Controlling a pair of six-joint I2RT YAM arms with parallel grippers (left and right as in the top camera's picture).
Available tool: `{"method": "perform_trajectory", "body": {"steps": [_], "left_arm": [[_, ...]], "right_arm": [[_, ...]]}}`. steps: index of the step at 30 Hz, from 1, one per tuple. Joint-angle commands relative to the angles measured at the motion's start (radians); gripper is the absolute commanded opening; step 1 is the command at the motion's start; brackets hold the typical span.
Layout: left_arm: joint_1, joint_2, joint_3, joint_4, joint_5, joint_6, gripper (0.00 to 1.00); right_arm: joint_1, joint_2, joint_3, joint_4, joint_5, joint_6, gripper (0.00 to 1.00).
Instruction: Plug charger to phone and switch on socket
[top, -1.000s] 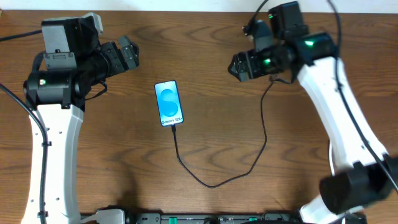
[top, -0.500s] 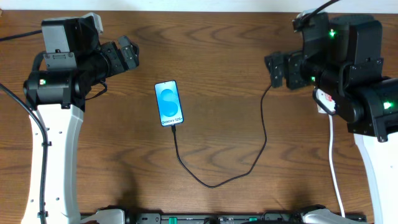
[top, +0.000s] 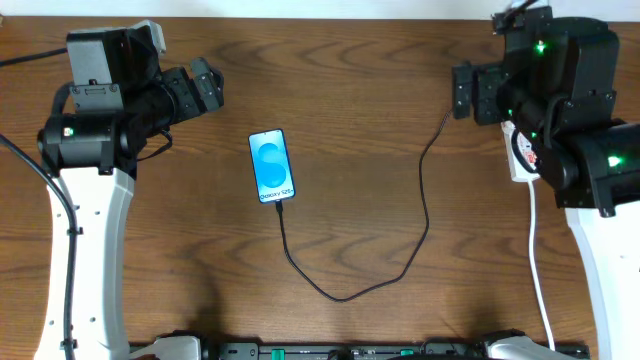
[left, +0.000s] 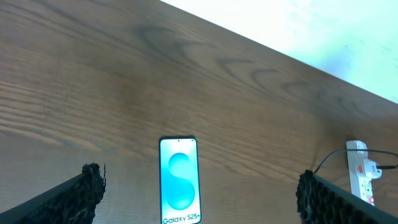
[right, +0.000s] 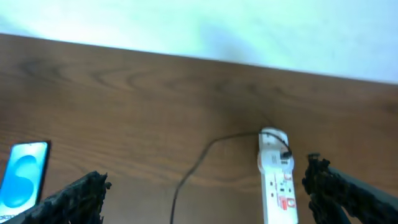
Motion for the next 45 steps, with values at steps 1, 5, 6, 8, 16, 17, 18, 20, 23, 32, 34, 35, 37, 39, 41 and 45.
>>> {"method": "perform_trajectory", "body": {"steps": [1, 5, 6, 8, 16, 17, 18, 20, 23, 32, 34, 35, 37, 39, 41, 45], "left_arm": [[0.004, -0.008, 0.003, 0.000, -0.006, -0.002, 1.00], [0.004, -0.008, 0.003, 0.000, -0.006, -0.002, 1.00], [0.004, -0.008, 0.003, 0.000, -0.006, -0.002, 1.00], [0.004, -0.008, 0.003, 0.000, -0.006, -0.002, 1.00], [0.004, -0.008, 0.002, 0.000, -0.006, -0.002, 1.00], [0.004, -0.008, 0.002, 0.000, -0.006, -0.002, 1.00], [0.004, -0.008, 0.002, 0.000, -0.006, -0.002, 1.00], [0.004, -0.008, 0.002, 0.000, -0.006, -0.002, 1.00], [0.004, -0.008, 0.002, 0.000, -0.006, -0.002, 1.00], [0.004, -0.008, 0.002, 0.000, -0.006, -0.002, 1.00], [0.004, -0.008, 0.002, 0.000, -0.006, -0.002, 1.00], [0.004, -0.008, 0.002, 0.000, -0.006, -0.002, 1.00], [0.004, -0.008, 0.002, 0.000, -0.006, -0.002, 1.00], [0.004, -0.008, 0.002, 0.000, -0.006, -0.002, 1.00], [0.004, -0.008, 0.002, 0.000, -0.006, -0.002, 1.00], [0.004, -0.008, 0.002, 0.000, -0.006, -0.002, 1.00]], "right_arm": [[-0.066, -0.078, -0.086, 0.062, -0.088, -0.051, 0.99], [-0.084, -0.206, -0.288, 0.276, -0.119, -0.116, 0.99], [-0.084, -0.245, -0.353, 0.336, -0.119, -0.120, 0.99], [-0.087, -0.310, -0.460, 0.415, -0.122, -0.119, 0.99], [-0.106, -0.688, -0.957, 0.649, -0.141, -0.168, 0.99], [-0.106, -0.739, -1.015, 0.676, -0.141, -0.168, 0.99], [-0.106, -0.774, -1.053, 0.690, -0.141, -0.168, 0.99], [-0.106, -0.874, -1.159, 0.722, -0.141, -0.167, 0.99], [-0.100, -0.998, -1.296, 0.737, -0.140, -0.168, 0.99], [-0.089, -1.195, -1.585, 0.931, -0.141, -0.110, 0.99], [-0.089, -1.241, -1.623, 0.929, -0.144, -0.086, 0.99], [-0.089, -1.250, -1.630, 0.929, -0.150, -0.087, 0.99], [-0.089, -1.273, -1.666, 0.932, -0.161, -0.088, 0.99], [-0.089, -1.288, -1.675, 0.886, -0.164, -0.087, 0.99], [-0.089, -1.299, -1.675, 0.884, -0.166, -0.080, 0.99], [-0.089, -1.338, -1.675, 0.882, -0.156, -0.081, 0.99]]}}
